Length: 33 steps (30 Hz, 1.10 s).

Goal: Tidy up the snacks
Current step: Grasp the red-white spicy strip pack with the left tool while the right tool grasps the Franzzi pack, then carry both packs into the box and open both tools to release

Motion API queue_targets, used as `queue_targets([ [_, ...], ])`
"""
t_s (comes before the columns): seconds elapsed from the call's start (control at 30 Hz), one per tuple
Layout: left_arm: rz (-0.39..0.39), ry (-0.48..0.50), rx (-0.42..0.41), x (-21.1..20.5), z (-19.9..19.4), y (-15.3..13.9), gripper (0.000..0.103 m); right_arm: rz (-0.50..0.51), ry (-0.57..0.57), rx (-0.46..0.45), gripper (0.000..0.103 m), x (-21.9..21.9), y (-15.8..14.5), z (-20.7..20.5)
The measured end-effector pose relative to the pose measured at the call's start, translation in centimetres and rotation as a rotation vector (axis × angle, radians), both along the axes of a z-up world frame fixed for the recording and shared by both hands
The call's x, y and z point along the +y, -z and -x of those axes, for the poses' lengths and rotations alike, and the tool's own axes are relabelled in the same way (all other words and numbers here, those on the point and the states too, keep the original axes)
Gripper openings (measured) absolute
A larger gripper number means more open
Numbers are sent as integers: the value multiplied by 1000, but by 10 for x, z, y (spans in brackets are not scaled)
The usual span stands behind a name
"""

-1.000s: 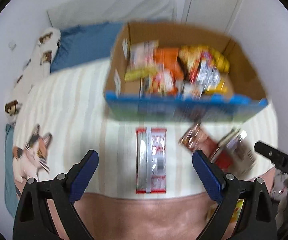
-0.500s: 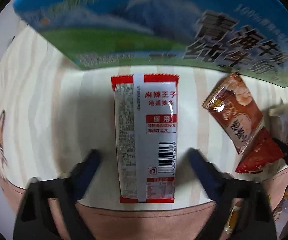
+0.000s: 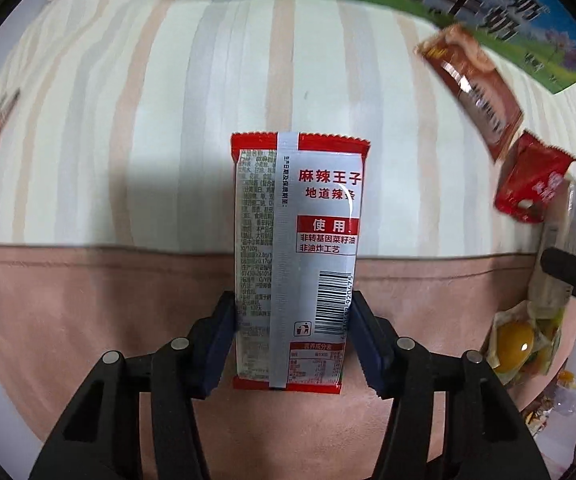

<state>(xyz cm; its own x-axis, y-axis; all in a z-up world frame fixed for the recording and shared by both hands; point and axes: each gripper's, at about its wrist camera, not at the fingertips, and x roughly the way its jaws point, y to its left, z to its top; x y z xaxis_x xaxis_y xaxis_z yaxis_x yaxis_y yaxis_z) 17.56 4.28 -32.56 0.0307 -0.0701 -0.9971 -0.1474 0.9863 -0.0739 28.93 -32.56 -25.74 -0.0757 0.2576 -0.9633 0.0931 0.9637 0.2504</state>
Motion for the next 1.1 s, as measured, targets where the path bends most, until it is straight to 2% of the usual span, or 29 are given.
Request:
queue_targets([
  [0.1, -11, -3, -8, -1, 1, 3, 52, 76, -52, -36, 74, 17, 4, 7],
  [0.17, -17, -3, -16, -5, 4, 1, 50, 118, -58, -67, 62, 24, 4, 11],
  [0.27, -13, 0, -29, -12, 8, -6, 44, 93, -36, -91, 62, 20, -1, 18],
  [0.5, 36, -4, -62, -8, 16, -35, 43, -21, -3, -105, 62, 6, -26, 38],
  [0.63, 77, -4, -120, -8, 20, -71, 43, -113, 19, -130, 62, 6, -53, 45],
  [0.77, 134, -6, -193, -3, 15, -116, 43, -190, 18, -170, 62, 16, -89, 31],
  [0.9, 198, 18, -270, -5, -16, -172, 43, -263, 4, -226, 61, 19, -135, 0],
  [0.93, 212, 20, -280, -4, -24, -178, 43, -278, 1, -246, 62, 20, -148, -9],
  [1.0, 238, 28, -314, -4, -45, -201, 43, -292, 1, -286, 61, 21, -170, -28],
  [1.1, 235, 31, -355, 0, -78, -224, 43, -273, -6, -347, 61, 20, -198, -60],
])
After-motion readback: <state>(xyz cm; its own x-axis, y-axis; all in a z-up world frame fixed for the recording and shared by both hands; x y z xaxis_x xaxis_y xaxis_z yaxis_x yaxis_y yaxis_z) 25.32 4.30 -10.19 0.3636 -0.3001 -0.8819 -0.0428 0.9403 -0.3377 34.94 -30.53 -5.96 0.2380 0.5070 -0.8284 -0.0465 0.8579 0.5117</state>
